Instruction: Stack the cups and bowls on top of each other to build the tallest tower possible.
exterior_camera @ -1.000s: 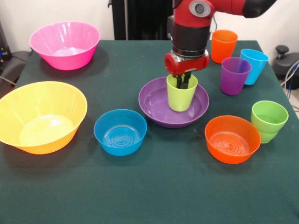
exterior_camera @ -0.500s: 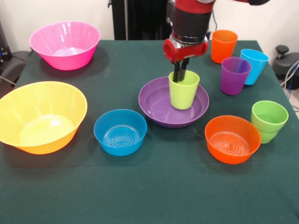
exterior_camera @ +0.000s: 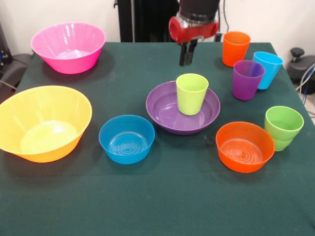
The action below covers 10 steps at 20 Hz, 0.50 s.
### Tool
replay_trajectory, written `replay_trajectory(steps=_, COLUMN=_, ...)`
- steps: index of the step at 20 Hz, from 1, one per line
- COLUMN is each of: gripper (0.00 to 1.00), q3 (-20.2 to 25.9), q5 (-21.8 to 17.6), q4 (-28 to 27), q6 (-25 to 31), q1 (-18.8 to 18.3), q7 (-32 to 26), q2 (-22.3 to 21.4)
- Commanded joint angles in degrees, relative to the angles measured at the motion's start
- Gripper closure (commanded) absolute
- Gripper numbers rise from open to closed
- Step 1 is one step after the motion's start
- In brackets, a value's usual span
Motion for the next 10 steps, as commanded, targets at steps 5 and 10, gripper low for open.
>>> replay_trajectory(steps=5, gripper=1.0, q3=-0.6, q5=-1.1, q4=-1.3, q6=-5.6, q1=-1.6, q7=19.4, q2=-2.9)
replay_trajectory(steps=10, gripper=1.0, q3=-0.7, q5=0.3, q4=-1.7, q6=-3.0, q1=-2.1, q7=15.8, q2=-2.5)
